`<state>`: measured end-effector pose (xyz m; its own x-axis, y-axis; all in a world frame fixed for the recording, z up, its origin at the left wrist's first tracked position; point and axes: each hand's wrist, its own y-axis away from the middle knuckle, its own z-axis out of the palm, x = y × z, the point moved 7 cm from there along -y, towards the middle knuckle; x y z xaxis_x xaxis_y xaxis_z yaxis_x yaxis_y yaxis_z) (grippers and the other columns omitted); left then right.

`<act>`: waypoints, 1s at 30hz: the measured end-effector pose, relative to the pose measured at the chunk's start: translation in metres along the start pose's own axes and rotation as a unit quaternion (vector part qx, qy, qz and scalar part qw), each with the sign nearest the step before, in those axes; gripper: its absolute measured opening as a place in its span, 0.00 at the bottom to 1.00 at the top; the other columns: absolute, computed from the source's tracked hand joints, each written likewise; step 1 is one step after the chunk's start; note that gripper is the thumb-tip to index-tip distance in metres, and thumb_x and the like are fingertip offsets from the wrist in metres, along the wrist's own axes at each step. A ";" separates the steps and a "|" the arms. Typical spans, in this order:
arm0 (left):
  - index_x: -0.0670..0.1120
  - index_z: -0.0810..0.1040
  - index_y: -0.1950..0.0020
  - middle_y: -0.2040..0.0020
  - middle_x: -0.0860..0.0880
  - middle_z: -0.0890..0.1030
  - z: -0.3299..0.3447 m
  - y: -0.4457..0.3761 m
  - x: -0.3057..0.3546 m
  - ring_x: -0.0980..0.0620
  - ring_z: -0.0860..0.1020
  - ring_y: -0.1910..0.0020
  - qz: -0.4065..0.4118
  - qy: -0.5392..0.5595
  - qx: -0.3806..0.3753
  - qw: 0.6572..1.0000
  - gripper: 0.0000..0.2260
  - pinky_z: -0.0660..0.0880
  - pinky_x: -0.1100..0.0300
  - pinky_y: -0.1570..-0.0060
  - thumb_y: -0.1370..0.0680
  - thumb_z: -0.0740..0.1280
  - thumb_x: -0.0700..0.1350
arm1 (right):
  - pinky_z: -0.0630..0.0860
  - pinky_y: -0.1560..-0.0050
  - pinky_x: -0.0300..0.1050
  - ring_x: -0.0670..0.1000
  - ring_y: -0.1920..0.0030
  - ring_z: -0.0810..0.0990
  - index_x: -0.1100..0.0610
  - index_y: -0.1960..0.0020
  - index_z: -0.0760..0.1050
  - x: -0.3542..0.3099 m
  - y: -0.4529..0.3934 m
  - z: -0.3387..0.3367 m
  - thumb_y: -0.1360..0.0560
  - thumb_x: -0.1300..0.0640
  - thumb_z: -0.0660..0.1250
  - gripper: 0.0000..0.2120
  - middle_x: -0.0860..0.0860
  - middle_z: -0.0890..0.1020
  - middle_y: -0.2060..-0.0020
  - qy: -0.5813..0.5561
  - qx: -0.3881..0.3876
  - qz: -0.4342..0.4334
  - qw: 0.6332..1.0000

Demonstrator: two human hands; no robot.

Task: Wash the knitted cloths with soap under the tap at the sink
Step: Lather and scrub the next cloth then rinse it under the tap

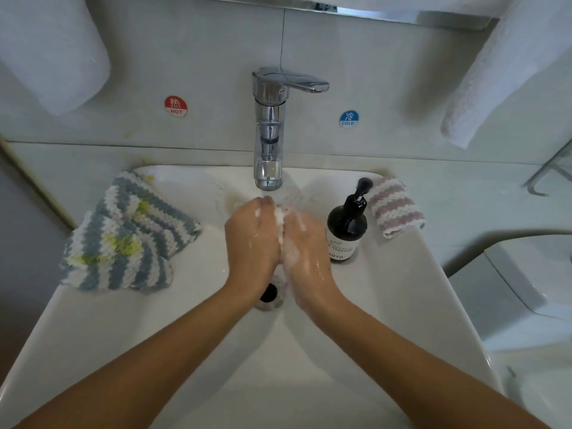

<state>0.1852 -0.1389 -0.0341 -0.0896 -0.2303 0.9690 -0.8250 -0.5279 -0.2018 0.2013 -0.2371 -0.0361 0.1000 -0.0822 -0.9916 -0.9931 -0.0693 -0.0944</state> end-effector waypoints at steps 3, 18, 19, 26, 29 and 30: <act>0.46 0.70 0.69 0.72 0.48 0.74 -0.005 0.004 0.001 0.56 0.71 0.73 0.024 -0.005 0.008 1.000 0.19 0.68 0.61 0.70 0.17 0.58 0.43 | 0.74 0.60 0.51 0.56 0.64 0.76 0.53 0.62 0.70 -0.010 0.007 0.005 0.22 0.51 0.55 0.13 0.54 0.76 0.66 0.064 -0.044 -0.068 0.995; 0.41 0.72 0.67 0.71 0.43 0.75 0.000 0.005 -0.002 0.47 0.75 0.70 0.038 -0.001 -0.006 0.999 0.20 0.71 0.52 0.67 0.17 0.58 0.47 | 0.69 0.68 0.37 0.40 0.72 0.71 0.54 0.68 0.66 0.003 0.001 0.000 0.20 0.54 0.56 0.17 0.45 0.71 0.74 0.026 -0.026 -0.037 0.999; 0.42 0.71 0.68 0.71 0.44 0.74 -0.003 -0.003 -0.006 0.46 0.74 0.70 0.035 -0.010 -0.007 0.999 0.20 0.71 0.52 0.67 0.17 0.58 0.46 | 0.73 0.66 0.44 0.44 0.68 0.74 0.57 0.66 0.69 0.004 0.008 0.002 0.21 0.52 0.56 0.17 0.49 0.73 0.72 0.016 -0.044 -0.024 0.999; 0.44 0.70 0.68 0.73 0.48 0.73 -0.009 -0.012 -0.006 0.55 0.71 0.73 0.027 -0.024 -0.051 0.998 0.18 0.69 0.60 0.71 0.19 0.63 0.48 | 0.68 0.71 0.39 0.43 0.76 0.72 0.54 0.68 0.69 0.001 0.001 -0.004 0.23 0.45 0.66 0.19 0.45 0.73 0.77 0.013 -0.069 0.064 0.996; 0.39 0.74 0.62 0.69 0.45 0.75 -0.011 -0.016 -0.008 0.52 0.72 0.70 0.010 -0.017 -0.079 0.997 0.18 0.69 0.57 0.66 0.19 0.63 0.50 | 0.66 0.74 0.40 0.46 0.76 0.70 0.54 0.67 0.67 0.007 -0.006 -0.016 0.25 0.54 0.69 0.16 0.48 0.71 0.76 0.033 -0.053 0.098 0.993; 0.39 0.75 0.61 0.69 0.47 0.75 -0.010 -0.018 -0.009 0.53 0.71 0.70 0.000 -0.023 -0.093 0.995 0.17 0.69 0.56 0.65 0.19 0.63 0.51 | 0.67 0.75 0.40 0.47 0.76 0.71 0.55 0.66 0.66 0.008 -0.008 -0.019 0.25 0.58 0.68 0.14 0.49 0.71 0.74 0.035 -0.051 0.110 0.992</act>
<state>0.1951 -0.1195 -0.0382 -0.0677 -0.2701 0.9604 -0.9143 -0.3685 -0.1681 0.2110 -0.2557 -0.0421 -0.1109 -0.1757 -0.9782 -0.9805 -0.1414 0.1366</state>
